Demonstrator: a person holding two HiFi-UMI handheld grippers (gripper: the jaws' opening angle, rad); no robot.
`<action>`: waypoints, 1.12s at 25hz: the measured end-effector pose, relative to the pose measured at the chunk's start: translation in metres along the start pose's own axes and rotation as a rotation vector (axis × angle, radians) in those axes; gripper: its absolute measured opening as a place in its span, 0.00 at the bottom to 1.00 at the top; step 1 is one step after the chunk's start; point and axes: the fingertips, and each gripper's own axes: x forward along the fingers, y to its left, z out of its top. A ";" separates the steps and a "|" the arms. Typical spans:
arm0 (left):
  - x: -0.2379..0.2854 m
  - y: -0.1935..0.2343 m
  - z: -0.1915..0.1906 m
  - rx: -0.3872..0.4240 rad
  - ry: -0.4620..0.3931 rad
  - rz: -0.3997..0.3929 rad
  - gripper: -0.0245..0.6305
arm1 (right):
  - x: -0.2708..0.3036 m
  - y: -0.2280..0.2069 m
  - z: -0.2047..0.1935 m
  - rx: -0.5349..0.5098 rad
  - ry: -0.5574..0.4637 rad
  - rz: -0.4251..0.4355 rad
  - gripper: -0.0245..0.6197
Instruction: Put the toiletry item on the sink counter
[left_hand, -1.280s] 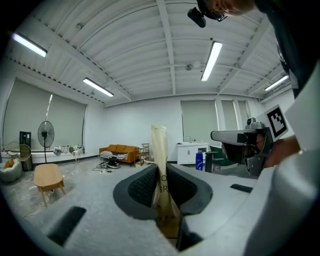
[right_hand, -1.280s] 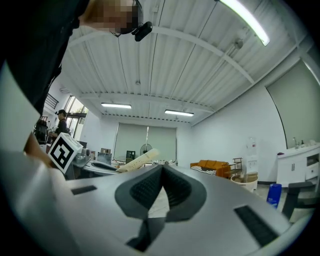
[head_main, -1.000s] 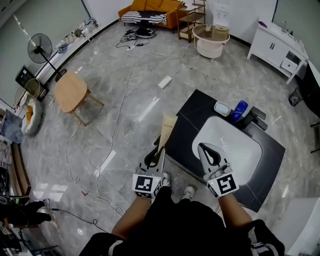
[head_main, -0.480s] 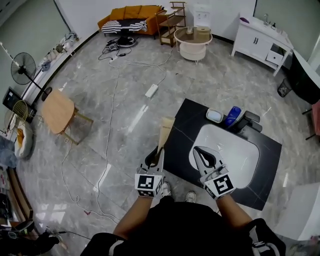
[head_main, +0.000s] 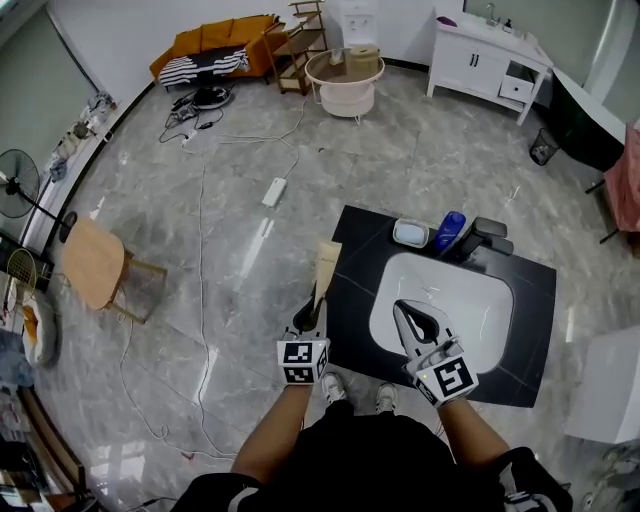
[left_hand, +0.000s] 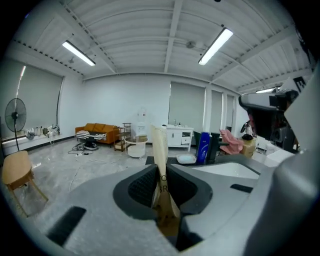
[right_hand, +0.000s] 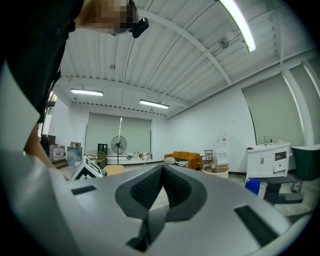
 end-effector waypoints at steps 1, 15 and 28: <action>0.009 0.000 -0.008 0.002 0.022 -0.006 0.14 | -0.001 -0.003 -0.003 0.001 0.007 -0.011 0.05; 0.097 -0.012 -0.102 0.039 0.273 -0.018 0.14 | -0.012 -0.024 -0.044 0.040 0.099 -0.106 0.05; 0.109 -0.028 -0.128 -0.013 0.361 -0.038 0.30 | -0.037 -0.034 -0.037 0.014 0.155 -0.158 0.05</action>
